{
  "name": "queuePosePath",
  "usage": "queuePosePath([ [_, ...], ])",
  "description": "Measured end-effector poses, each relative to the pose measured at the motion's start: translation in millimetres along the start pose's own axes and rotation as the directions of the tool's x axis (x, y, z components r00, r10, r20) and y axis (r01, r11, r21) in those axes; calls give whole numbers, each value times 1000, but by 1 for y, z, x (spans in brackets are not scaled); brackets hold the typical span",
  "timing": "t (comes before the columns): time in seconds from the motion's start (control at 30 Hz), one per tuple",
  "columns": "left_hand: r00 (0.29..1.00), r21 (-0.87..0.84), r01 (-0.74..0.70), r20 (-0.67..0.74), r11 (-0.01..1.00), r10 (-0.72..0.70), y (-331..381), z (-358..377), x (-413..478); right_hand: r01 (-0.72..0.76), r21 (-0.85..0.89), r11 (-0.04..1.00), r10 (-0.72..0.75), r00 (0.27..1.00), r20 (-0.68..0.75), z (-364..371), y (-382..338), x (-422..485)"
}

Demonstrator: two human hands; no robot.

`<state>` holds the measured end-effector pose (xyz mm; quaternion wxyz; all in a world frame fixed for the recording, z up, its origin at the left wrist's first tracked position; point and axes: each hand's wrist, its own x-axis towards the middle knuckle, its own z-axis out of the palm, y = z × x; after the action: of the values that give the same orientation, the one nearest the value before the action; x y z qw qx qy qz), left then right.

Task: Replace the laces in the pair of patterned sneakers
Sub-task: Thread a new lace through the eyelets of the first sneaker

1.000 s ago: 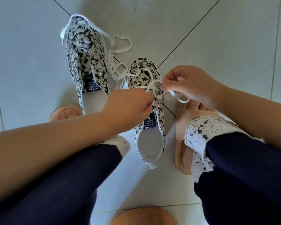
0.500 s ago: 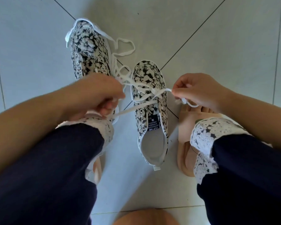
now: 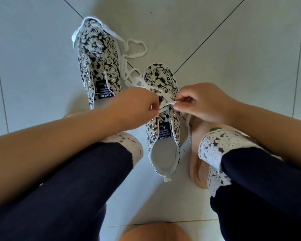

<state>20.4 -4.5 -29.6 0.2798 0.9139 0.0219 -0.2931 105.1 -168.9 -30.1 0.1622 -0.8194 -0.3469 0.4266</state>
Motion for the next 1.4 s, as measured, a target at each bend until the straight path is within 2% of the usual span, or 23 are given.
queuePosePath([
  [0.03,999,-169,30,29,985,-25,-2,-6,-5,-45,90,995,47,999,-16,-5,2,-1],
  [0.07,998,-383,61,55,922,-43,-4,-13,-11,-103,184,977,113,993,-42,-10,6,-3],
  [0.13,995,-760,91,92,643,-33,-8,-26,-23,-219,393,893,271,959,-82,-19,14,-6],
  [0.2,992,-951,114,126,288,22,-15,-32,-27,-224,652,724,322,946,-32,-21,16,-9],
  [0.23,986,-980,146,155,139,56,-16,-34,-28,-193,780,595,296,955,10,-21,13,-10],
  [0.27,978,-980,189,193,57,77,-15,-36,-27,-171,880,444,262,964,56,-20,9,-10],
  [0.3,972,-972,225,229,68,58,-13,-35,-25,-165,931,325,230,969,92,-19,6,-11],
  [0.33,969,-953,246,248,176,-9,-11,-32,-22,-164,951,263,203,973,112,-19,3,-11],
  [0.37,965,-900,263,243,348,-99,-10,-28,-19,-166,954,250,177,976,123,-18,2,-11],
  [0.43,964,-657,262,152,707,-216,-10,-23,-15,-178,939,296,170,977,132,-17,1,-10],
  [0.47,975,-504,223,109,834,-194,-11,-21,-14,-186,925,331,194,973,125,-17,2,-9],
  [0.53,988,-217,121,120,969,-96,-11,-20,-13,-190,910,368,255,962,97,-16,4,-8],
  [0.6,985,-106,49,169,993,-30,-8,-23,-13,-184,900,395,280,957,72,-16,4,-8],
  [0.77,966,-320,87,258,943,-1,-14,-38,-19,-195,887,419,315,947,60,-17,3,-6],
  [0.9,978,-246,67,209,967,-14,-17,-38,-19,-261,830,493,361,929,78,-18,4,-6],
  [0.97,966,-390,81,257,917,24,-16,-44,-22,-241,853,463,388,920,50,-20,4,-4],
  [1.03,946,-574,94,307,813,107,-16,-52,-26,-224,880,419,415,909,33,-21,5,-3],
  [1.1,945,-547,125,320,827,70,-16,-51,-26,-263,864,428,418,906,69,-20,6,-5],
  [1.17,947,-365,148,321,919,-24,-16,-40,-22,-328,800,502,389,912,129,-17,6,-9],
  [1.23,957,-303,168,280,938,-80,-13,-32,-20,-345,669,658,342,929,142,-16,6,-13],
  [1.3,970,-277,162,219,947,-102,-10,-30,-18,-297,409,863,292,953,76,-16,8,-15],
  [1.33,977,-250,143,190,958,-96,-10,-30,-17,-276,276,921,277,960,37,-17,10,-15],
  [1.4,986,-228,88,156,970,-53,-10,-27,-15,-269,238,933,281,960,-16,-19,13,-13],
])
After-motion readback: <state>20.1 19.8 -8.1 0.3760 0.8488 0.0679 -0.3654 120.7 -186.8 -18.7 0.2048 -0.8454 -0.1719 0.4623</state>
